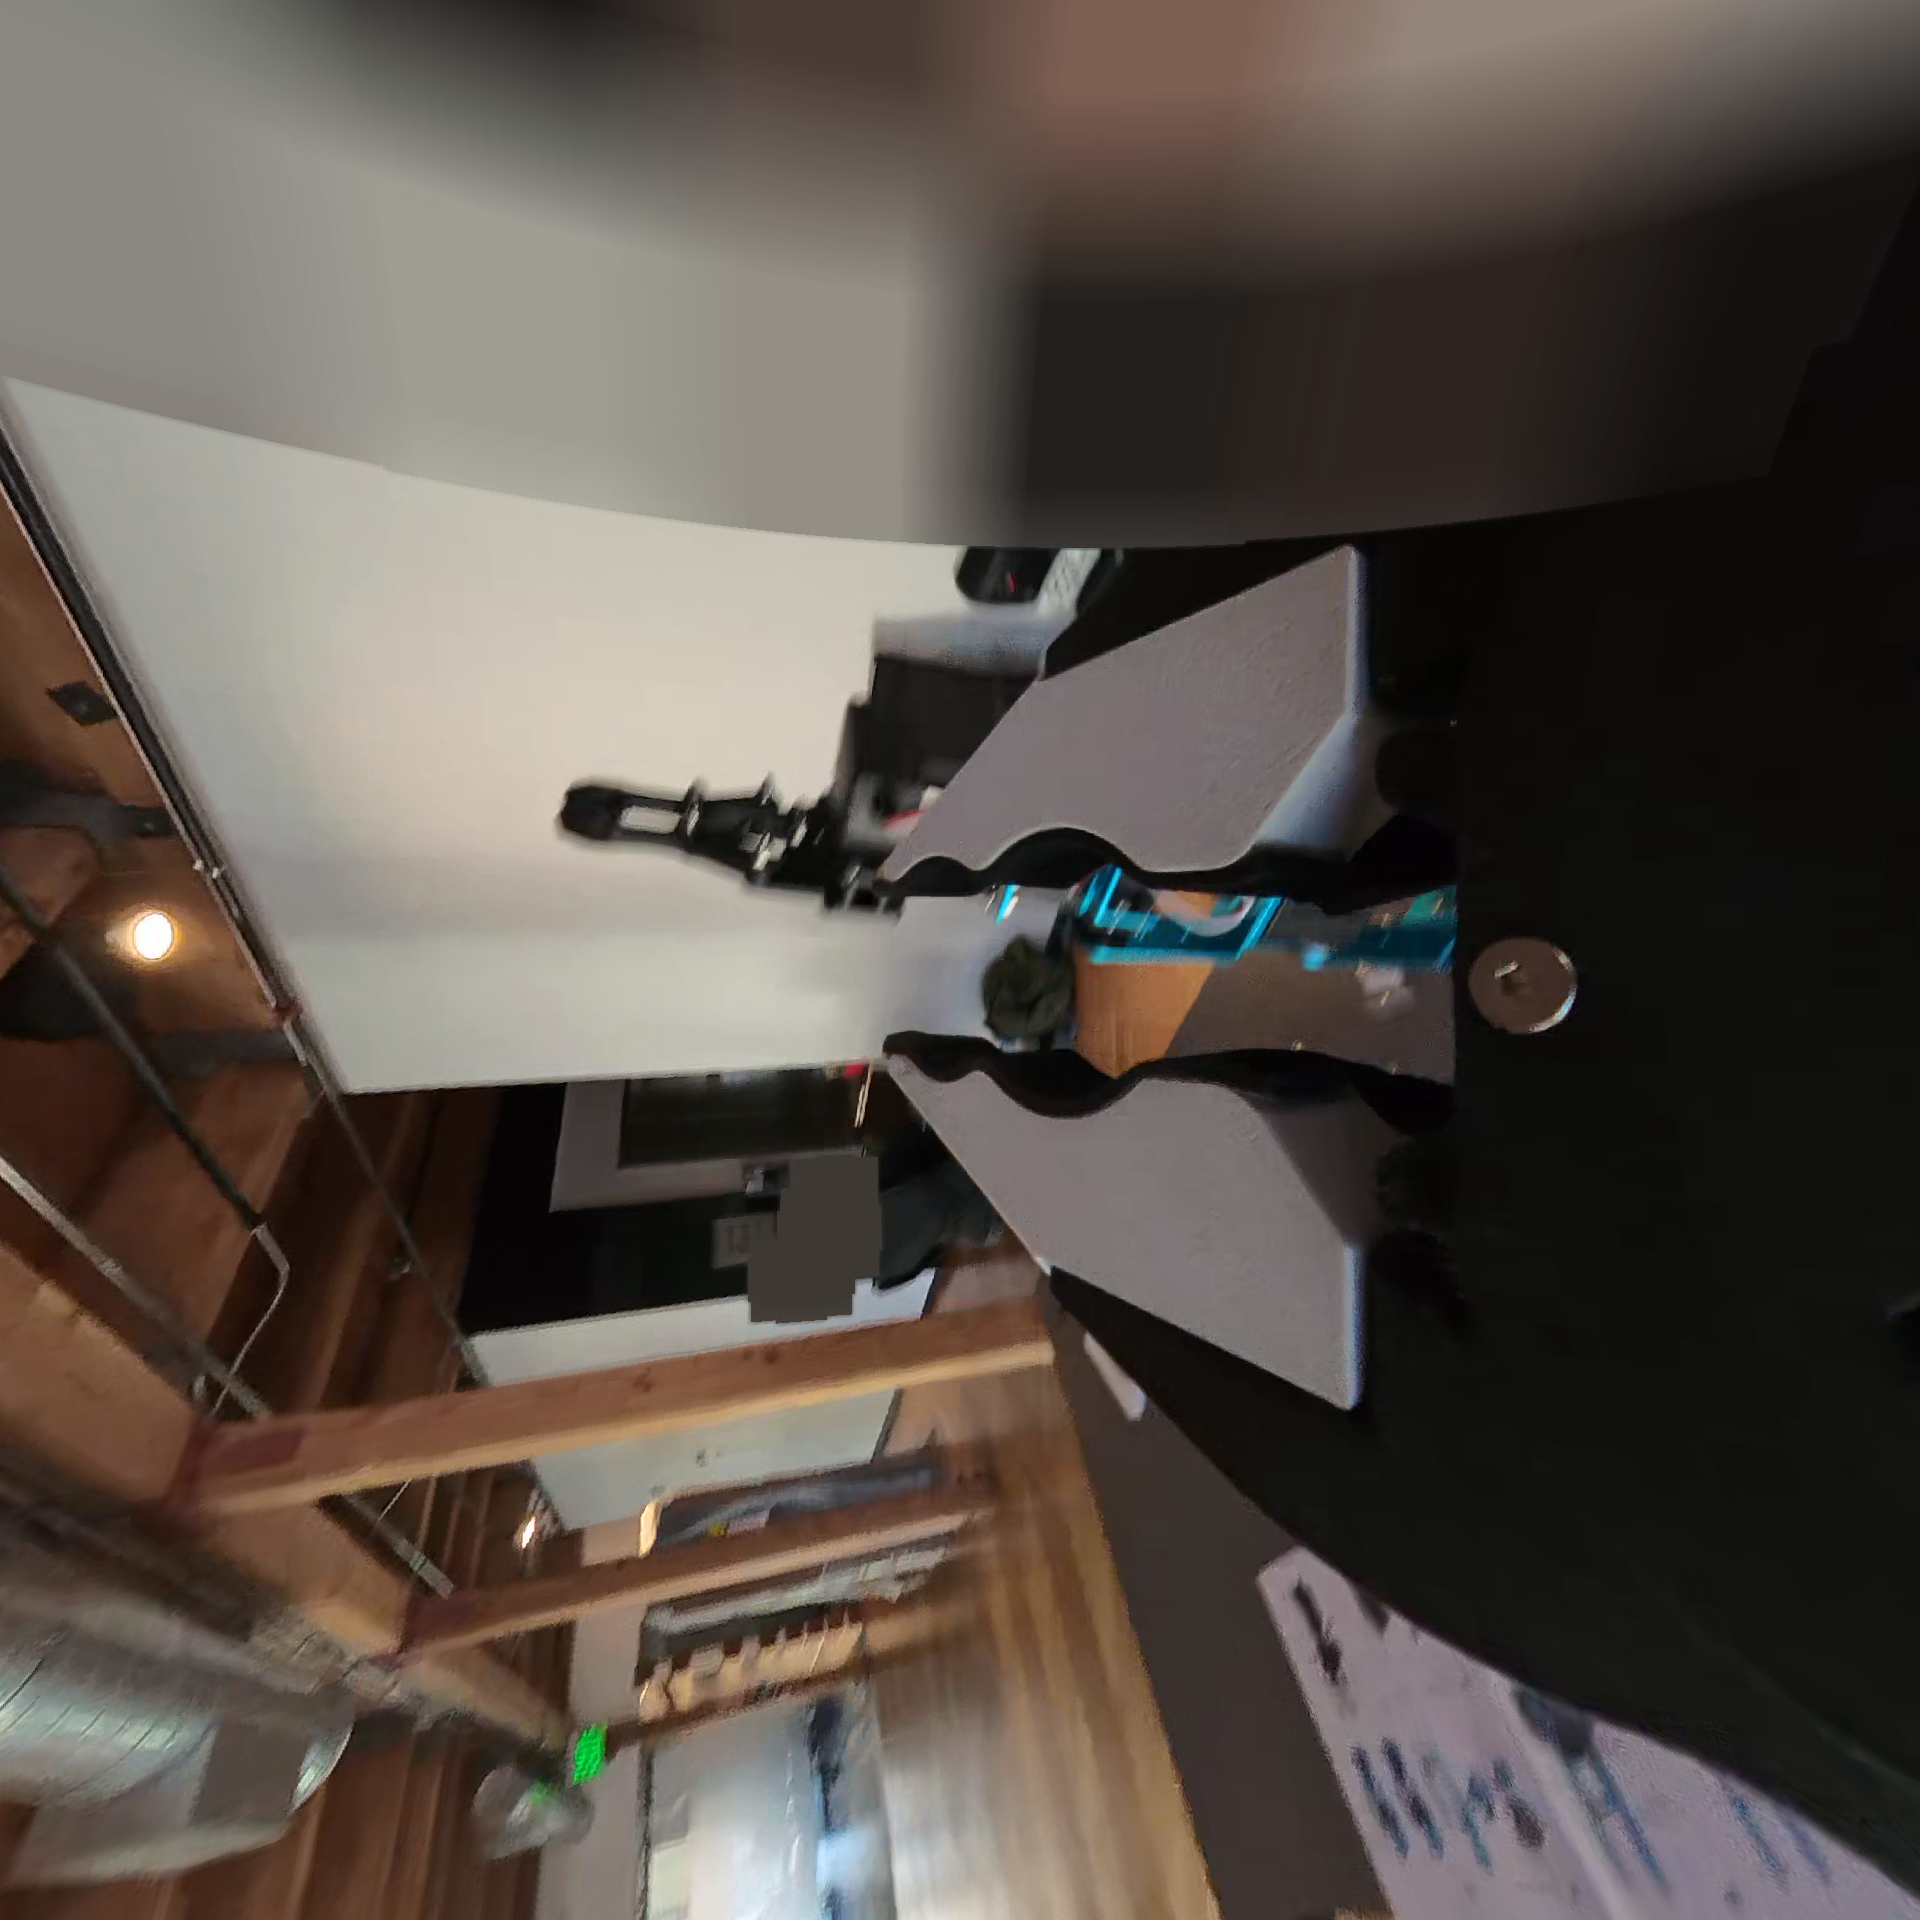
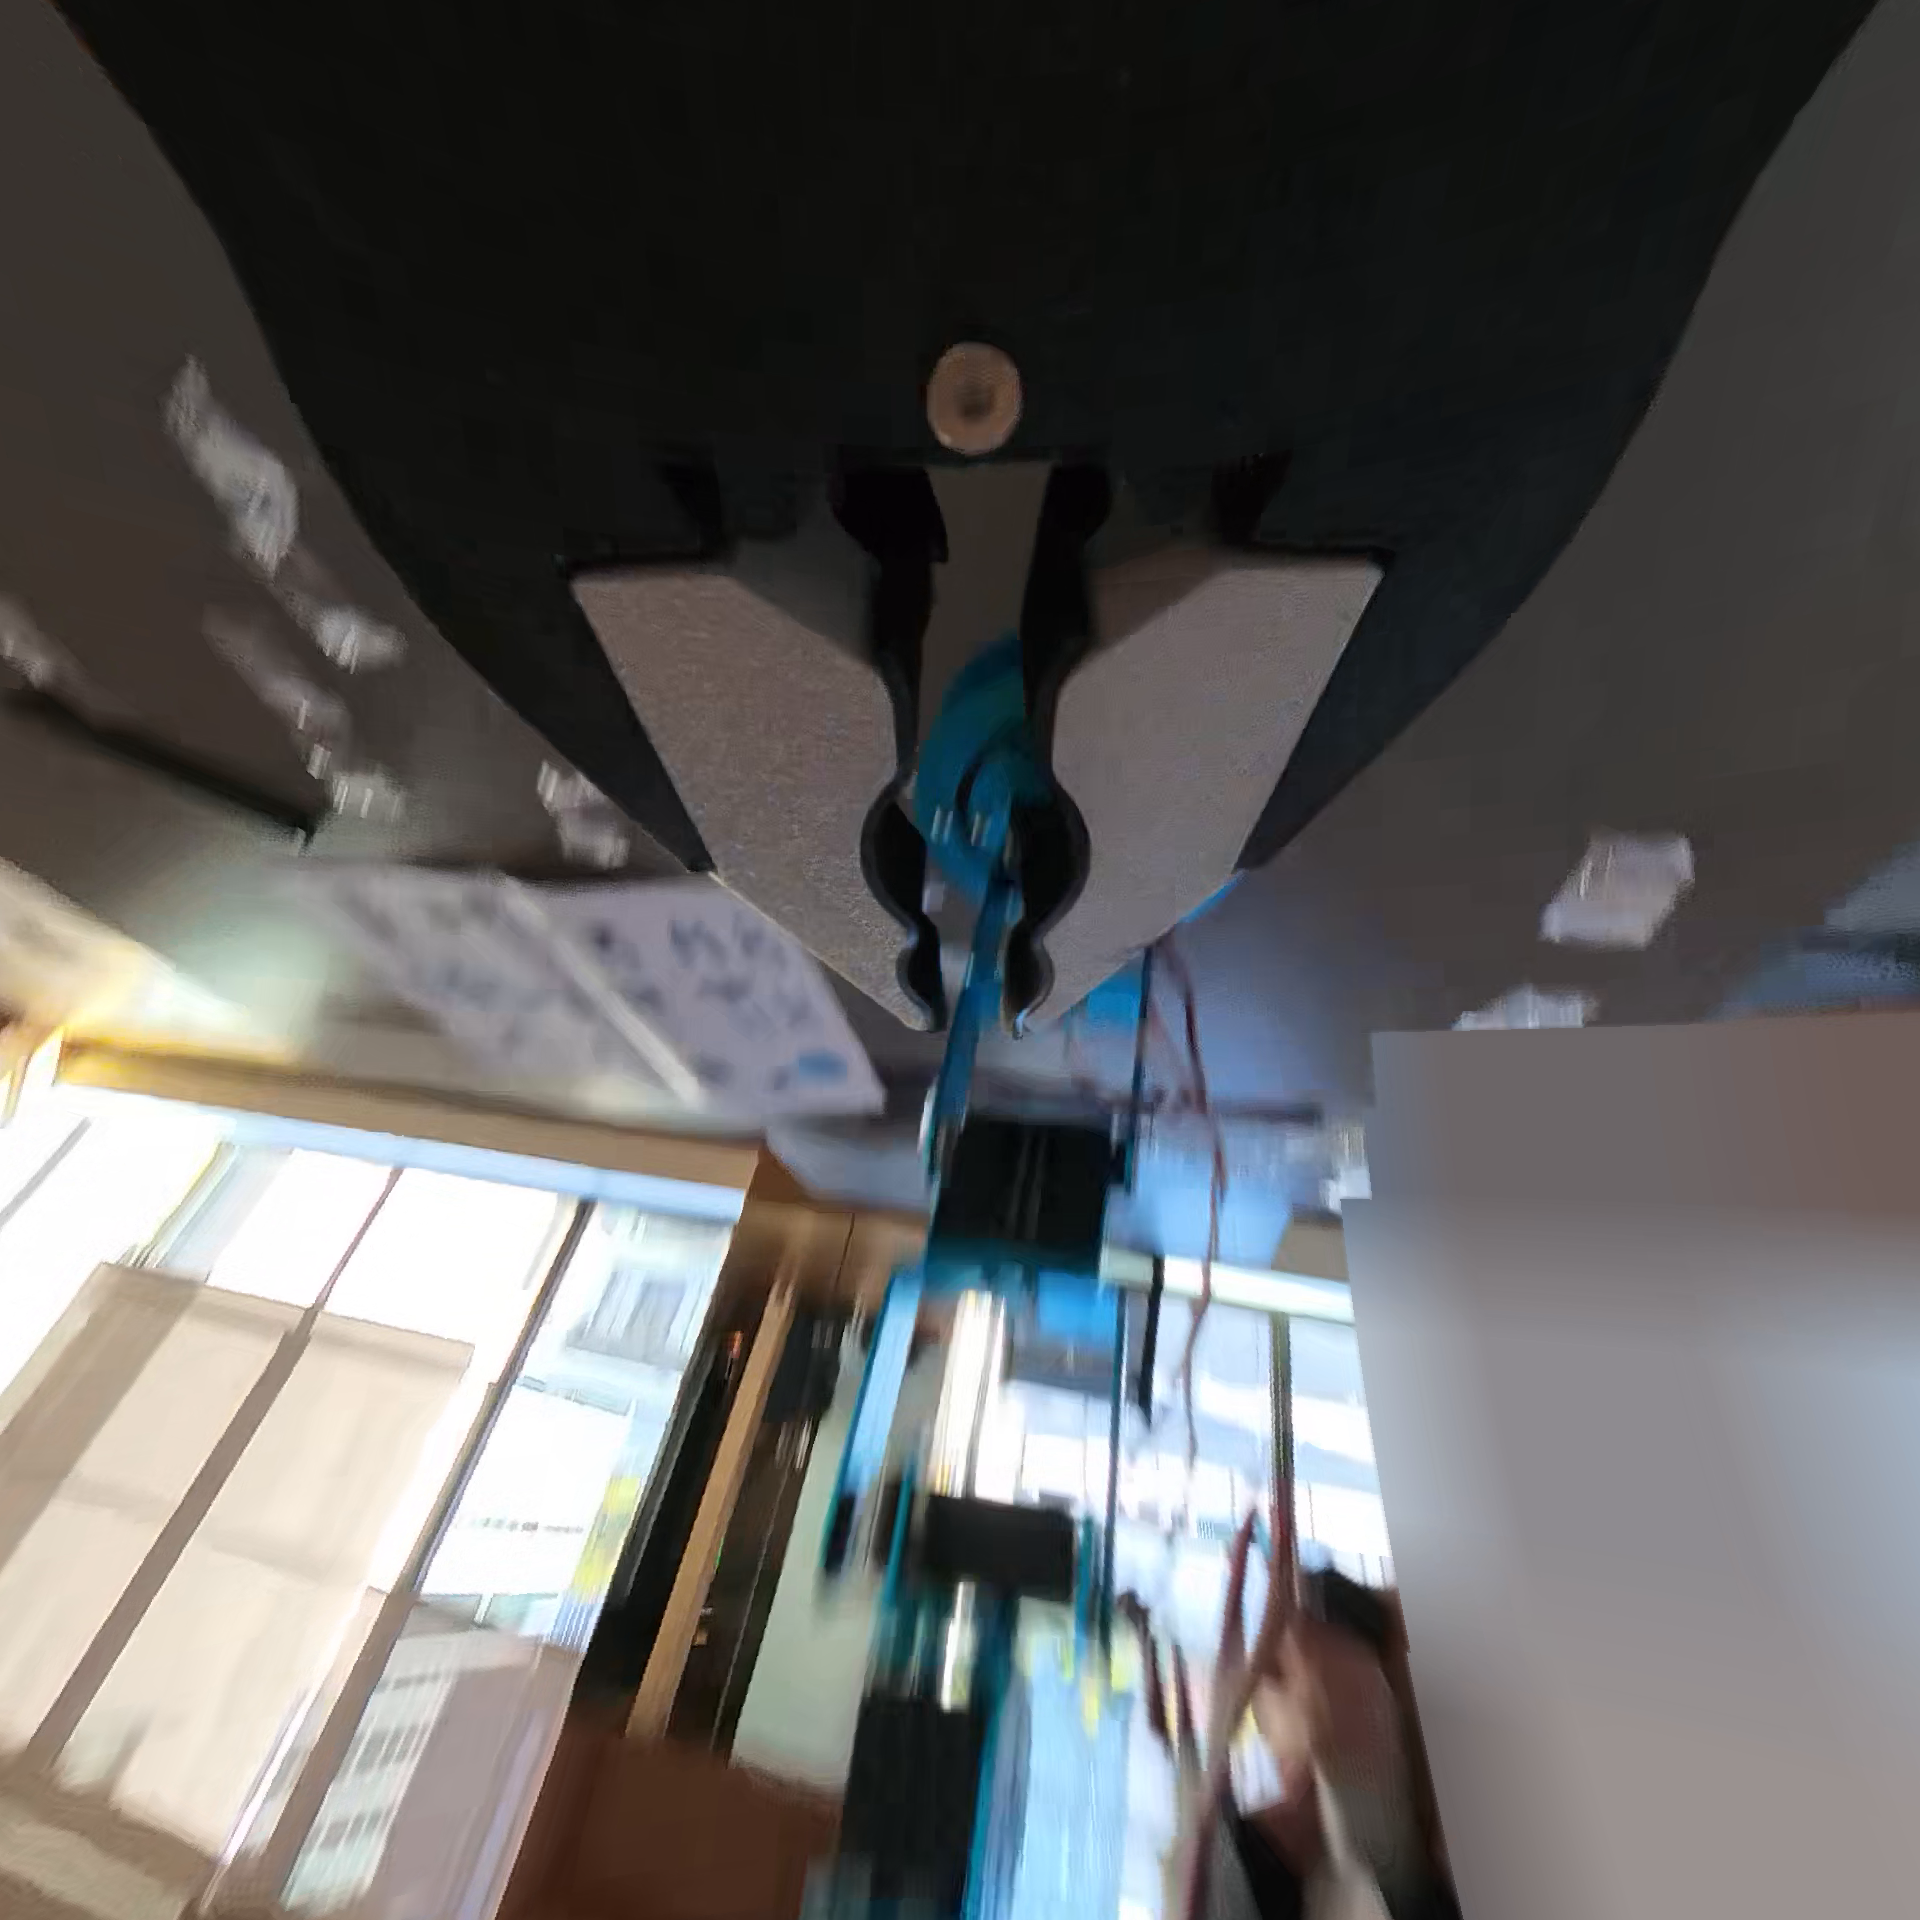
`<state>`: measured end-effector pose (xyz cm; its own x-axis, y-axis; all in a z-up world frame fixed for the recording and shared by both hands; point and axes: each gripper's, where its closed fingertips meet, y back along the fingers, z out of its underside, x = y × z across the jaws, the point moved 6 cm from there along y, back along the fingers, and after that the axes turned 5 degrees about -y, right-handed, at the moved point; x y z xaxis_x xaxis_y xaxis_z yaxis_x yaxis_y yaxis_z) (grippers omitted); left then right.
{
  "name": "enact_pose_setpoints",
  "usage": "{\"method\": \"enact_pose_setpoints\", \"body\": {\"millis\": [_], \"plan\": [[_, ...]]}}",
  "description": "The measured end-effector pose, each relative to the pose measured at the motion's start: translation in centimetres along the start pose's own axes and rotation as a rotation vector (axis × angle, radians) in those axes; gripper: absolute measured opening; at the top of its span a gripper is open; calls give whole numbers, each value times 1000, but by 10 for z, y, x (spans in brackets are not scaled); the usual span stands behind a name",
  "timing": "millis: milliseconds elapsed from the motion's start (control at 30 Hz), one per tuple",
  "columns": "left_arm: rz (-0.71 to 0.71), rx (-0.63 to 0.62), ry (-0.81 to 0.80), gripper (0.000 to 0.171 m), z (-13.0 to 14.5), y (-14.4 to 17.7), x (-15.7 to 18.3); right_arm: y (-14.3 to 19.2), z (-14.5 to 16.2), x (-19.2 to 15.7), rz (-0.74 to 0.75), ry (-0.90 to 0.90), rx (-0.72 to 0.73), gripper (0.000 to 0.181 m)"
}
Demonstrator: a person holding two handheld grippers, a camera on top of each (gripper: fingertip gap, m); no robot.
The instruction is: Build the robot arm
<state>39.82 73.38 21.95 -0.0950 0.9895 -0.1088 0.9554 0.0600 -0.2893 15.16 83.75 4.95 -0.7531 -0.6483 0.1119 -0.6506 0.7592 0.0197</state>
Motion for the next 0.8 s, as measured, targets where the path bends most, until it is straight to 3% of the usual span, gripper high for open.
{"method": "enact_pose_setpoints", "body": {"millis": [33, 100, 167, 233, 267, 400, 500, 700, 800], "plan": [[-1, 14, 0, 27, -7, -7, -11, -5, -28, 4, 3, 15, 95, 9], [79, 112, 98, 31, -22, -19, -27, -13, -83, 10, 14, 58, 272, 9], [185, 314, 214, 32, -37, -23, -35, -21, -124, 13, 42, 134, 374, 11], [246, 484, 245, 30, -38, -20, -34, -24, -150, 15, 92, 204, 426, 17], [265, 513, 245, 30, -32, -20, -31, -23, -158, 13, 94, 229, 451, 19], [307, 364, 284, 31, 16, -30, -28, -24, -151, 16, 97, 282, 416, 15], [361, 319, 332, 35, 44, -40, -32, -24, -150, 11, 72, 298, 412, 15], [635, 239, 387, 54, 66, -74, -24, -15, -173, -8, 164, 751, 126, 20], [697, 168, 351, 56, 75, -87, -15, -20, -174, -11, 236, 1008, -41, 22]]}}
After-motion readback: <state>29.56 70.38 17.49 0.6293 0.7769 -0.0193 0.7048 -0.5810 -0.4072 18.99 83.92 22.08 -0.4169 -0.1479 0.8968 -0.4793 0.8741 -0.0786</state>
